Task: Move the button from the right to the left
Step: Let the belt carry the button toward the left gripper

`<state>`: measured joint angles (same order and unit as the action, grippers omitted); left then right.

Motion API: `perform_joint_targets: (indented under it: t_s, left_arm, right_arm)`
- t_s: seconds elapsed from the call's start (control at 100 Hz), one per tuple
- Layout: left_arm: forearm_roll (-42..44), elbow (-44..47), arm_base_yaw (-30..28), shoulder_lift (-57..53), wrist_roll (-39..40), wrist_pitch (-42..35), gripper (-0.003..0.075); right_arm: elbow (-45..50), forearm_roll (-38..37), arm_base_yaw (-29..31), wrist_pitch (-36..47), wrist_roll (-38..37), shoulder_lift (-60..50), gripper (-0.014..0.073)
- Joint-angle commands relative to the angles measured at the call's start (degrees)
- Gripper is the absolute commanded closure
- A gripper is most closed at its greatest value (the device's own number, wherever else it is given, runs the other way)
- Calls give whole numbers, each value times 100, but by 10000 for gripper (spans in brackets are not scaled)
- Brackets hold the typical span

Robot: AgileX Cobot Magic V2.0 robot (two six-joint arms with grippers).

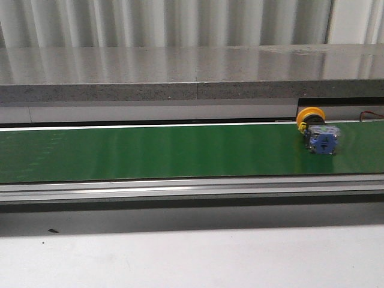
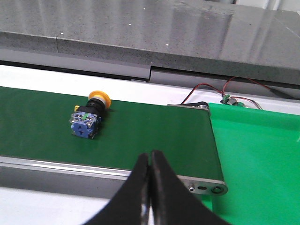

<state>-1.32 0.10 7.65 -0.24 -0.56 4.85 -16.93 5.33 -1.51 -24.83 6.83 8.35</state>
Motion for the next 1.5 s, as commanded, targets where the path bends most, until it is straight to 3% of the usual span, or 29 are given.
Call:
perform_joint_targets:
  t_s: [0.0,0.36,0.54,0.63,0.79,0.85,1.02,1.23,1.49]
  left_arm:
    - [-11,-301,37,-99,56,-218,741]
    - [-35,-2248,37,1436,18,2256,741]
    - [-35,-2872,37,2427,18,2727,715]
    - [-127,-3075,37,2839,18,2715,560]
    - [-170,-3344,37,3410,18,2571,118]
    - [-170,-3344,37,3547,18,2329,58]
    - [-215,-3390,37,3818,18,1898,52]
    - [-383,-4200,85,4704,18,2775,83]
    - [-637,-5343,1011,6233,56,3244,84]
  right_arm:
    - [-144,21,-2,481,54,57,662]
    - [-144,21,-2,481,54,57,662]
    - [-144,21,-2,481,54,57,662]
    - [-144,21,-2,481,54,57,662]
    - [-144,21,-2,481,54,57,662]
    - [-144,21,-2,481,54,57,662]
    - [-144,21,-2,481,54,57,662]
    - [-144,21,-2,481,54,57,662]
    - [-144,21,-2,481,54,57,662]
